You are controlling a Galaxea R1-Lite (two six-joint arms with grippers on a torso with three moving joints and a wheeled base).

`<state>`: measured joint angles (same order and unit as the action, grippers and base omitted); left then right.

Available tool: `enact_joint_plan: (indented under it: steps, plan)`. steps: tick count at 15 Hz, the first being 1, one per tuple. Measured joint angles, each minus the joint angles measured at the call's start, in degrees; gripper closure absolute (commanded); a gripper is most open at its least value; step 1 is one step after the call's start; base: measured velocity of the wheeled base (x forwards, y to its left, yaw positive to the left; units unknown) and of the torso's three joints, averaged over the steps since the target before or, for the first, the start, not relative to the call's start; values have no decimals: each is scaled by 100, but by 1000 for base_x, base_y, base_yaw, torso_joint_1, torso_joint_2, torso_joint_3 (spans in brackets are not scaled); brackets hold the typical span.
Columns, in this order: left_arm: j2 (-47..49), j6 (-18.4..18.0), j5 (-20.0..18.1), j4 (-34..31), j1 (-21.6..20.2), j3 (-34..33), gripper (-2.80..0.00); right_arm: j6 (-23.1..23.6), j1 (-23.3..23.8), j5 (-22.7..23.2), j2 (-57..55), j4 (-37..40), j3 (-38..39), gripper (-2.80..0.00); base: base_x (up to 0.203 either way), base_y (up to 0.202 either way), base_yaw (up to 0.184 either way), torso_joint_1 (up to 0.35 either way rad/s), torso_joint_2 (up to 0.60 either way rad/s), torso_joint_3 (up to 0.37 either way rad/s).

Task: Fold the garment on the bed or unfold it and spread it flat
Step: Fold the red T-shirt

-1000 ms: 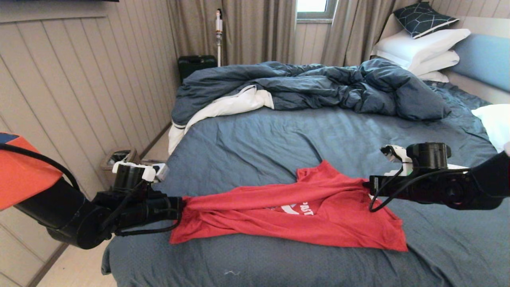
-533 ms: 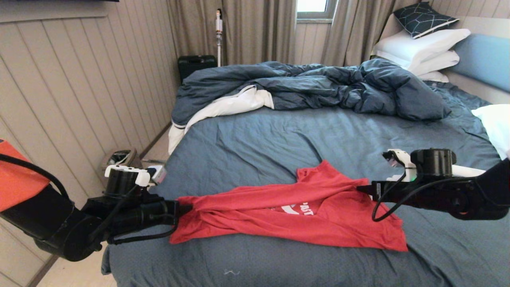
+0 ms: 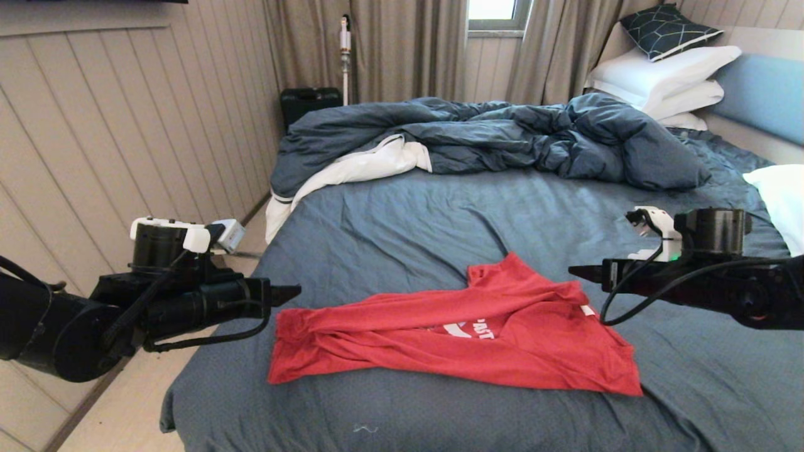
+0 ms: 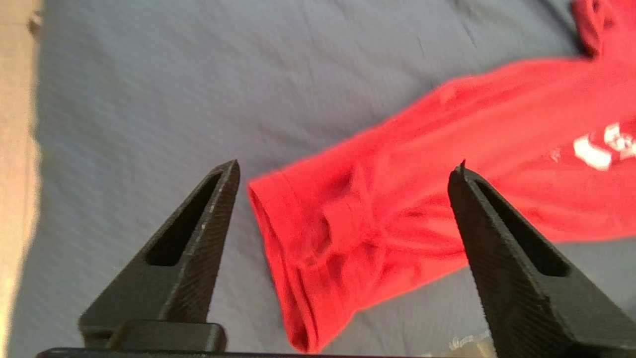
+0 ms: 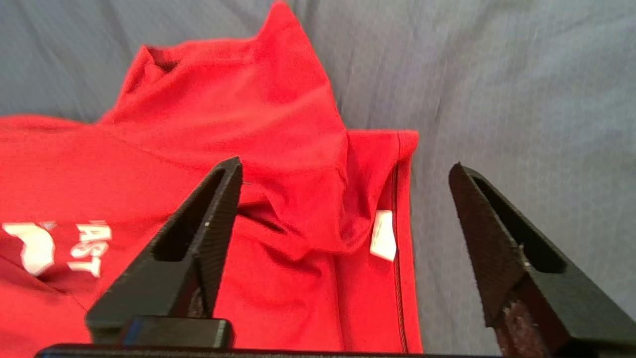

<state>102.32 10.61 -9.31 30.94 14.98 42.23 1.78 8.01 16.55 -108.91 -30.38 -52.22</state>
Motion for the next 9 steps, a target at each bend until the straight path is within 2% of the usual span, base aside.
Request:
enact_joint_plan:
  steps: [3,4,5,7,9]
  plan:
    - [220,45,-4,-579,-94,634,-280,-211,-54,-4,-305,640,-763,-280,0,0,0,0,0,0]
    - [322,55,-2,-777,-110,843,-280,-274,-84,-9,-482,847,-1100,0,0,0,0,0,0,0]
    - [402,61,26,-943,-115,1034,0,-308,-101,-9,-648,1062,-1398,0,0,0,0,0,0,0]
    - [520,94,256,-1374,-123,1338,0,-360,-177,-19,-995,1539,-1993,0,0,0,0,0,0,0]
    - [493,179,310,-1417,-129,1360,0,-371,-259,-37,-1292,1732,-2393,0,0,0,0,0,0,0]
